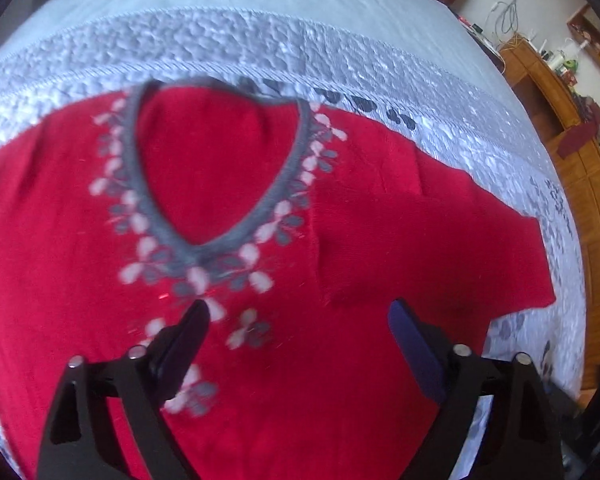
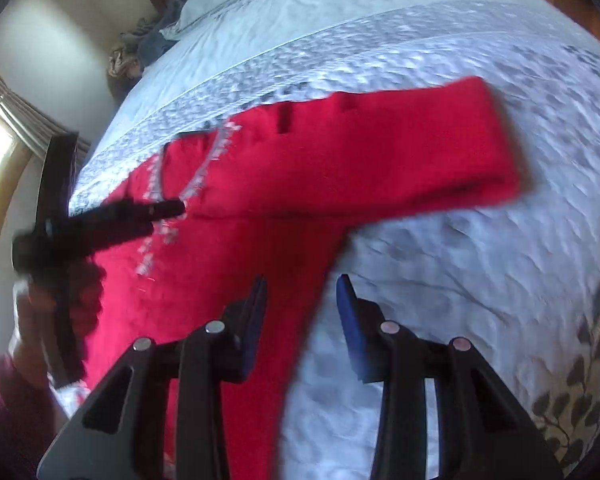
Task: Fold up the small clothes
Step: 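Carry the grasped sleeve with the right tool across the sweater body, then grasp the other sleeve with the left tool while the right tool releases its sleeve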
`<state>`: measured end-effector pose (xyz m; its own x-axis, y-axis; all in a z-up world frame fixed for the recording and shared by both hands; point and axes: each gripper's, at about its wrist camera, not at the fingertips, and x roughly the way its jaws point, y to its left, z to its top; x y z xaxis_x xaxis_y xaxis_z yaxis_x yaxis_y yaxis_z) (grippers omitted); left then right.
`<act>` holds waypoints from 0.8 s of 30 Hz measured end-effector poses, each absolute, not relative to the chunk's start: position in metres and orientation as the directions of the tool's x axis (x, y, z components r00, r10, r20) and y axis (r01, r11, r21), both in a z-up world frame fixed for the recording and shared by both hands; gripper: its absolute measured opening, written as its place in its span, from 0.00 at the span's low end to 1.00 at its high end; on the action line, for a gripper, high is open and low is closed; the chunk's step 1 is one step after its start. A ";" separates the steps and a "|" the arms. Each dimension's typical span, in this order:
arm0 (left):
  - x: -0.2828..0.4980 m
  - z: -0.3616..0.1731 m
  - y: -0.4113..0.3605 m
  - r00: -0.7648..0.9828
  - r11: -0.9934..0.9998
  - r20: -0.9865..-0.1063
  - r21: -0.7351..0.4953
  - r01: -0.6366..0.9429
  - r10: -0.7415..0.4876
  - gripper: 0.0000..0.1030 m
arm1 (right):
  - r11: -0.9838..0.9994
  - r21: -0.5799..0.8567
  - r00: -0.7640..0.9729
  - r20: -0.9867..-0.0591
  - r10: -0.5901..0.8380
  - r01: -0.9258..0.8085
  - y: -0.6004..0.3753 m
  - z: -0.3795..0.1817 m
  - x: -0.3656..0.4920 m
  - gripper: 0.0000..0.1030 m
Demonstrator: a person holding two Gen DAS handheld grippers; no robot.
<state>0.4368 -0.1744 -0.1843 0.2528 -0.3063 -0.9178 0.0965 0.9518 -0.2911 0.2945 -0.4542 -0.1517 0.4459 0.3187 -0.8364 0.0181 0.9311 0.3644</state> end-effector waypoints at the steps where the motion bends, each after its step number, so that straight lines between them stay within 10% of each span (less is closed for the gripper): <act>1: 0.442 -0.190 -0.179 0.239 0.950 -0.920 -0.299 0.085 -0.311 0.82 | 0.938 0.342 0.462 -0.841 0.281 0.053 -0.462 -0.161 0.285 0.35; 5: 0.452 -0.203 -0.189 0.225 0.958 -0.931 -0.282 0.049 -0.286 0.79 | 0.910 0.401 0.466 -0.828 0.312 0.103 -0.479 -0.182 0.274 0.29; 14: 0.460 -0.202 -0.226 0.238 0.973 -0.943 -0.224 0.062 -0.233 0.36 | 0.915 0.396 0.521 -0.799 0.302 0.078 -0.482 -0.154 0.265 0.31; 17: 0.463 -0.199 -0.221 0.262 0.981 -0.946 -0.189 0.043 -0.193 0.03 | 0.910 0.406 0.517 -0.797 0.312 0.077 -0.483 -0.154 0.267 0.31; 24: 0.458 -0.145 -0.171 0.388 0.955 -0.880 -0.296 0.003 -0.274 0.02 | 0.916 0.393 0.538 -0.791 0.293 0.079 -0.483 -0.147 0.268 0.31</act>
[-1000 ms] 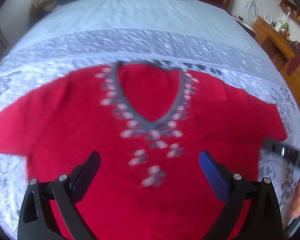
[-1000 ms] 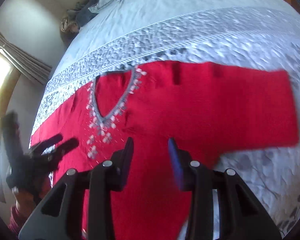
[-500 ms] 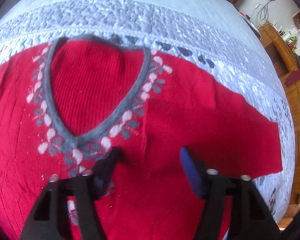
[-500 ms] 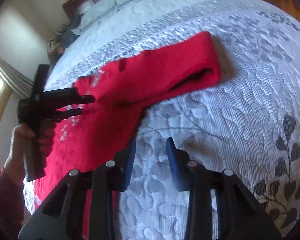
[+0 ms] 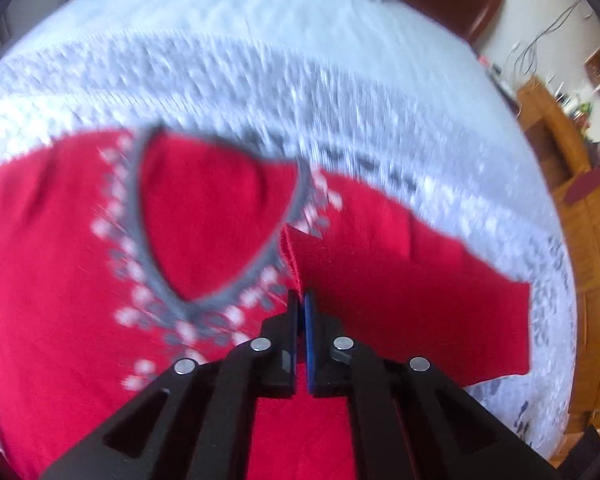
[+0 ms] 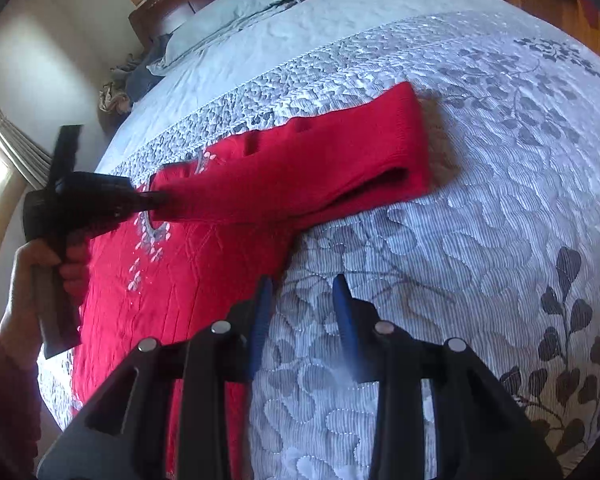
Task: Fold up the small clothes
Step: 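Grasp the other sleeve with the left tool while the right tool releases its sleeve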
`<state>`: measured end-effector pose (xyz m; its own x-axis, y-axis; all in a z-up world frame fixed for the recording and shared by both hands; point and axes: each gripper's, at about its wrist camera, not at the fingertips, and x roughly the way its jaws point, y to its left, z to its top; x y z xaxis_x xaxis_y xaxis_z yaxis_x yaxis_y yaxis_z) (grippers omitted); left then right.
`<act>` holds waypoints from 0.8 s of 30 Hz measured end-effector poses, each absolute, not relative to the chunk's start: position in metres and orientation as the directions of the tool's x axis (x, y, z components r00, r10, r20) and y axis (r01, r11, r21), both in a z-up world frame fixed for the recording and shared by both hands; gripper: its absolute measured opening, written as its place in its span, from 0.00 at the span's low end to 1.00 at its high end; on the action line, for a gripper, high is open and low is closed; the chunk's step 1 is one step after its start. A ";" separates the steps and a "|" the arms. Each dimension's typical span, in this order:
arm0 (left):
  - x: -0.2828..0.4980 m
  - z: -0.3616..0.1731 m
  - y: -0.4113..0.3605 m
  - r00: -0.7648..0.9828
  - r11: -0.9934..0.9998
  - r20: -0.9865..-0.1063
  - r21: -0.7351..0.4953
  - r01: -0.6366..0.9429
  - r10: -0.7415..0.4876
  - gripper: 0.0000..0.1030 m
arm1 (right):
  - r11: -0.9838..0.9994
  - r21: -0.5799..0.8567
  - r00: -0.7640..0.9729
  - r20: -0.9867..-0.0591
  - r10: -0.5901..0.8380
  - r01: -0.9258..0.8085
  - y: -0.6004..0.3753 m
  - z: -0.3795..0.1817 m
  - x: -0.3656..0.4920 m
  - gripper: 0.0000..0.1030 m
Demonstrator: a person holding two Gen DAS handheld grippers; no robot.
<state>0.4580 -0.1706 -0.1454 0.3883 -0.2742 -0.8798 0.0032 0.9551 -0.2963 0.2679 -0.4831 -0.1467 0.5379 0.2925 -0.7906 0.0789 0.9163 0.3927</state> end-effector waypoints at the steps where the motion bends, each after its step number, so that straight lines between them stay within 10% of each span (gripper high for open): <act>1: 0.456 -0.134 -0.162 0.417 0.955 -0.867 -0.295 0.013 -0.273 0.02 | 0.917 0.390 0.538 -0.792 0.287 0.084 -0.483 -0.147 0.269 0.31; 11: 0.461 -0.089 -0.038 0.526 0.982 -0.845 -0.168 -0.087 -0.098 0.02 | 0.921 0.377 0.527 -0.804 0.276 0.092 -0.481 -0.151 0.270 0.31; 20: 0.468 -0.173 0.018 0.411 0.977 -0.912 -0.092 -0.191 -0.006 0.03 | 0.938 0.339 0.497 -0.828 0.260 0.072 -0.468 -0.162 0.276 0.31; 24: 0.456 -0.192 0.024 0.396 0.979 -0.918 -0.096 -0.177 -0.019 0.19 | 0.942 0.328 0.485 -0.836 0.255 0.069 -0.468 -0.165 0.276 0.31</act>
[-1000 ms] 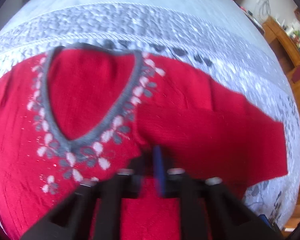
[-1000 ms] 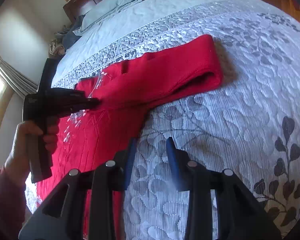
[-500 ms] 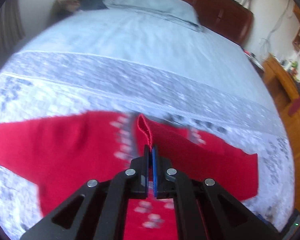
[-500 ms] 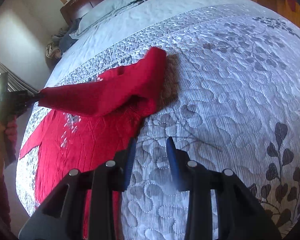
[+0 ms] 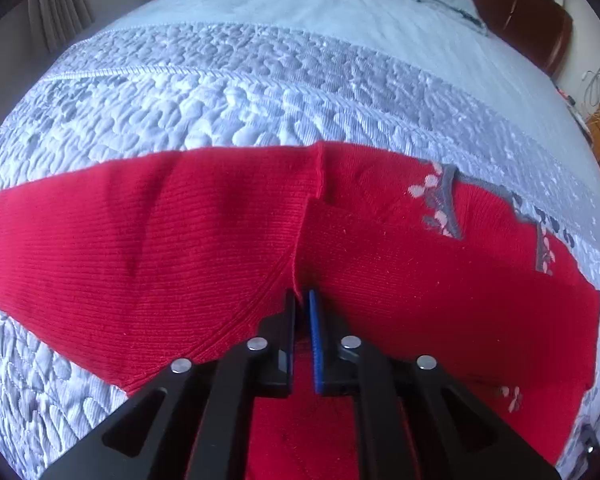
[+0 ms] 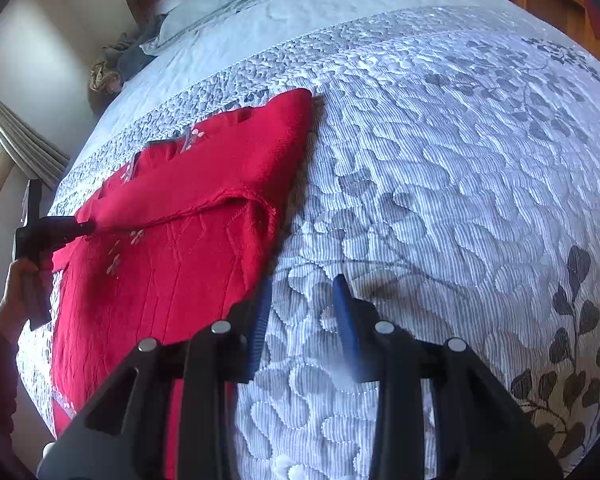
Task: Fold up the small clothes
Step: 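Grasp the other sleeve with the left tool while the right tool releases its sleeve, then fold the grasped sleeve with the left tool across the sweater body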
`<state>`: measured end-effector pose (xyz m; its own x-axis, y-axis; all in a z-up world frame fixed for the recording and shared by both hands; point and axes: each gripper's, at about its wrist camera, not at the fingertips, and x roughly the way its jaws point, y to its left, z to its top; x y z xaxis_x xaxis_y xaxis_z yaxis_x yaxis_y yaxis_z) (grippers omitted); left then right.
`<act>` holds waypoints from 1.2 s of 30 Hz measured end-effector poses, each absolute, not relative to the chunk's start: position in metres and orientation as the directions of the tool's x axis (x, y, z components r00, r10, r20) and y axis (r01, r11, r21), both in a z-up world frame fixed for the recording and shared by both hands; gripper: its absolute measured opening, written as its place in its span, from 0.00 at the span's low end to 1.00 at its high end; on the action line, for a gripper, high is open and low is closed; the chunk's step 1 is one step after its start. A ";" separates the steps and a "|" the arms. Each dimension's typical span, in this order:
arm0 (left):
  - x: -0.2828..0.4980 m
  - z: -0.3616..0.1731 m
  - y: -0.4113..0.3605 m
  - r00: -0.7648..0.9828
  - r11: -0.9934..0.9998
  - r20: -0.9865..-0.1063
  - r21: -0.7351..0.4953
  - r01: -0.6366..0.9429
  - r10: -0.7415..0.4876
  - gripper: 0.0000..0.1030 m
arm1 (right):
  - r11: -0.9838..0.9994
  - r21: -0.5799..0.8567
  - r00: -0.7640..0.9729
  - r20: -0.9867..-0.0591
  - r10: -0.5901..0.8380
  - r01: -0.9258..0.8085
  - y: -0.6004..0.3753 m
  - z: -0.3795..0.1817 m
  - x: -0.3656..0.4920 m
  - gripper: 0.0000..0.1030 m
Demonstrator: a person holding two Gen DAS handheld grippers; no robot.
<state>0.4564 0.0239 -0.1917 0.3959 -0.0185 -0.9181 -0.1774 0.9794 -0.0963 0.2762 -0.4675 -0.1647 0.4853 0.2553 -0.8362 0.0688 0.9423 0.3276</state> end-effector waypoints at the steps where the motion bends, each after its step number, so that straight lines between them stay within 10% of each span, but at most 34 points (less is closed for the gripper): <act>1: 0.454 -0.187 0.027 0.386 0.980 -0.922 -0.100 -0.175 -0.025 0.29 | 0.939 0.335 0.481 -0.836 0.262 0.071 -0.469 -0.165 0.277 0.31; 8: 0.450 -0.122 0.036 0.482 0.945 -0.855 -0.295 -0.144 -0.193 0.45 | 0.913 0.405 0.475 -0.814 0.335 0.050 -0.460 -0.142 0.306 0.31; 32: 0.476 -0.189 -0.014 0.346 0.987 -0.929 -0.156 -0.037 -0.133 0.47 | 0.943 0.323 0.334 -0.900 0.281 0.077 -0.418 -0.192 0.397 0.24; 36: 0.436 -0.154 0.032 0.392 0.974 -0.901 -0.220 -0.048 -0.185 0.82 | 0.942 0.331 0.423 -0.862 0.280 0.050 -0.416 -0.153 0.353 0.51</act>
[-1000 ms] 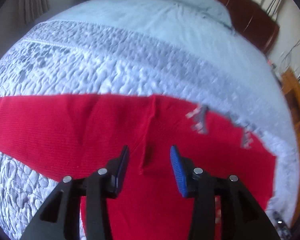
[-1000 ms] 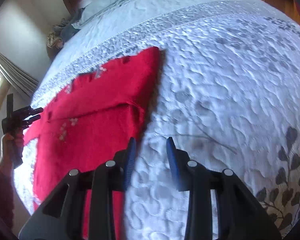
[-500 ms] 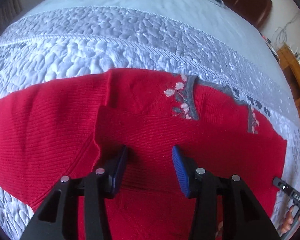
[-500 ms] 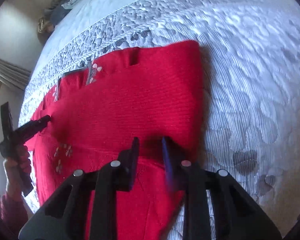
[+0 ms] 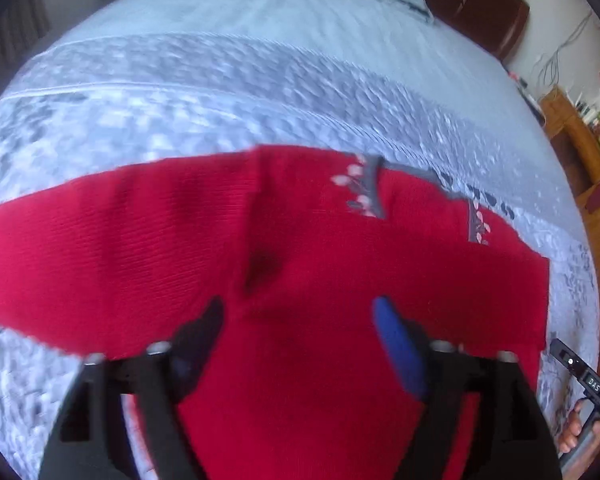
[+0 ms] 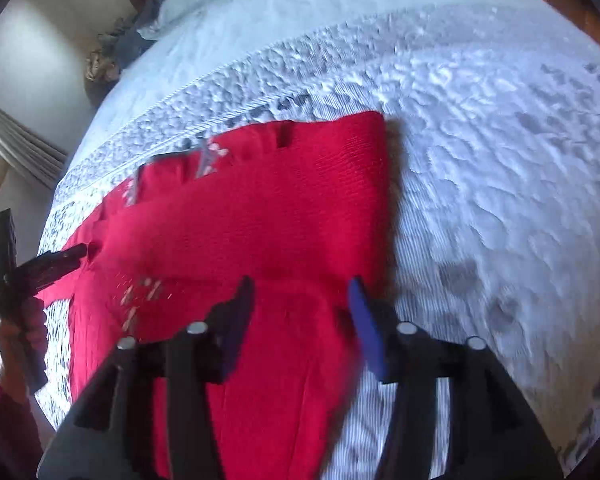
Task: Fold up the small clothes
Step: 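Fold the grasped sleeve with the left tool across the sweater body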
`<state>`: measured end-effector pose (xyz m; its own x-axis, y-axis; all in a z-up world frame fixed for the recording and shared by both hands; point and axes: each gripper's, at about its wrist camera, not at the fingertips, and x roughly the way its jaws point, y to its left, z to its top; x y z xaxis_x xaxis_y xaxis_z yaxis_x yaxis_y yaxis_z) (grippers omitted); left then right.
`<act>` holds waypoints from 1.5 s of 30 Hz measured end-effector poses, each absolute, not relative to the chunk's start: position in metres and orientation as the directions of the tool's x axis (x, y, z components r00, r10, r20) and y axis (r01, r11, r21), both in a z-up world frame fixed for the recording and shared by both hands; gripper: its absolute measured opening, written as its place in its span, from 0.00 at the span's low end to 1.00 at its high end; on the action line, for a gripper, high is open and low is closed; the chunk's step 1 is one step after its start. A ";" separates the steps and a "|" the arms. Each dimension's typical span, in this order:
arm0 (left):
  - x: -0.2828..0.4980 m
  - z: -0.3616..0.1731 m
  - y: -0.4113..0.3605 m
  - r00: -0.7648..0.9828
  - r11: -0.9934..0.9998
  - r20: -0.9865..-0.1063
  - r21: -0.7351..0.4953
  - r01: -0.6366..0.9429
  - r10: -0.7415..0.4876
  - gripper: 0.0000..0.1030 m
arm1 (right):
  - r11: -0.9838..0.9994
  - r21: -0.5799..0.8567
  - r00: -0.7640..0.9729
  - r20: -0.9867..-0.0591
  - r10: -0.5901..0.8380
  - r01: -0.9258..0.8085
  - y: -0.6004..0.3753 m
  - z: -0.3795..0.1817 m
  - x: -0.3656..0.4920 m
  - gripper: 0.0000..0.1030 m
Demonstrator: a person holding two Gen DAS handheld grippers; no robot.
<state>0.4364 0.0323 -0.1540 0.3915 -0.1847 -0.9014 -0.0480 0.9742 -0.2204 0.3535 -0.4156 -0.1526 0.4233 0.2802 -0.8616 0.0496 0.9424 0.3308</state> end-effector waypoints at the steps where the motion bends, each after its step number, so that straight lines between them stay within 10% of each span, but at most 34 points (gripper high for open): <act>1: 0.422 -0.147 0.061 0.407 0.974 -0.899 -0.213 -0.078 -0.164 0.82 | 0.941 0.335 0.427 -0.857 0.288 0.039 -0.413 -0.148 0.344 0.51; 11: 0.364 -0.153 0.320 0.360 0.819 -0.930 -0.151 -0.554 0.072 0.80 | 0.970 0.227 0.345 -0.906 0.245 -0.092 -0.338 -0.176 0.303 0.55; 22: 0.369 -0.172 0.419 0.382 0.665 -0.918 -0.219 -0.714 0.107 0.80 | 0.984 0.156 0.350 -0.920 0.177 -0.088 -0.323 -0.191 0.311 0.61; 30: 0.376 -0.170 0.437 0.444 0.639 -0.891 -0.287 -0.713 0.095 0.11 | 0.988 0.126 0.382 -0.912 0.151 -0.089 -0.317 -0.194 0.310 0.64; 45: 0.405 -0.093 0.316 0.634 0.829 -0.772 -0.377 -0.414 -0.034 0.10 | 0.979 0.190 0.413 -0.887 0.205 -0.077 -0.327 -0.180 0.295 0.57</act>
